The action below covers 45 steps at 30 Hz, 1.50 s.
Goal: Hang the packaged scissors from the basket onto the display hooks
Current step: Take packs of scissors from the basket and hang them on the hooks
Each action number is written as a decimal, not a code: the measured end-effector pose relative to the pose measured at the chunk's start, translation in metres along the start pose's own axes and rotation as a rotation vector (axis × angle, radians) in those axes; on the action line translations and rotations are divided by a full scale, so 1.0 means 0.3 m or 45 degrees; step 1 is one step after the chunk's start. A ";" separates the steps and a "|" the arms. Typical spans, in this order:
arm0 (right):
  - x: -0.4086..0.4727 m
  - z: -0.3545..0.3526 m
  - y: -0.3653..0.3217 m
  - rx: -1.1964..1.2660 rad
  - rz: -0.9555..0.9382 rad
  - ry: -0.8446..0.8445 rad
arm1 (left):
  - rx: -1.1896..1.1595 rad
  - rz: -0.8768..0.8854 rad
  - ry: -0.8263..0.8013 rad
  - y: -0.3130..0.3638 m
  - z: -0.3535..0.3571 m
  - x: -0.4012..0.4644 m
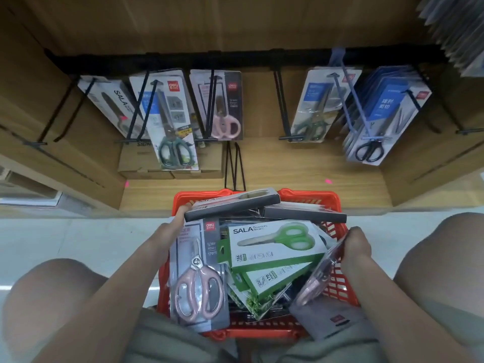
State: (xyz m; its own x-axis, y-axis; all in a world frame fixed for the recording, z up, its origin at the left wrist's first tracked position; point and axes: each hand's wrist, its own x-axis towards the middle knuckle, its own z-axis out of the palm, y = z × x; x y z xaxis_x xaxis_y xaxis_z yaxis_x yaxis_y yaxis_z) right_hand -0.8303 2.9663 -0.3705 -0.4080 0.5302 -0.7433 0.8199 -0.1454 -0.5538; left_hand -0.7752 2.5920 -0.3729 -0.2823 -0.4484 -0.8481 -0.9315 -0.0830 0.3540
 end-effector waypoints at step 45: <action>-0.590 0.340 -0.018 -1.330 -2.531 -0.431 | -0.358 1.331 0.414 0.085 -0.296 -0.306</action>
State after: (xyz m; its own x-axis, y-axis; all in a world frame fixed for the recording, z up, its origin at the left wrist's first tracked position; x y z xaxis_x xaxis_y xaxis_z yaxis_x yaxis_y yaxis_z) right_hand -0.8035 2.7882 -0.2742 -0.6471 -0.7244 0.2374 -0.7623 0.6176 -0.1934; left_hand -0.7528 2.5520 -0.2509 -0.7816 -0.6222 0.0443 -0.1771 0.2894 0.9407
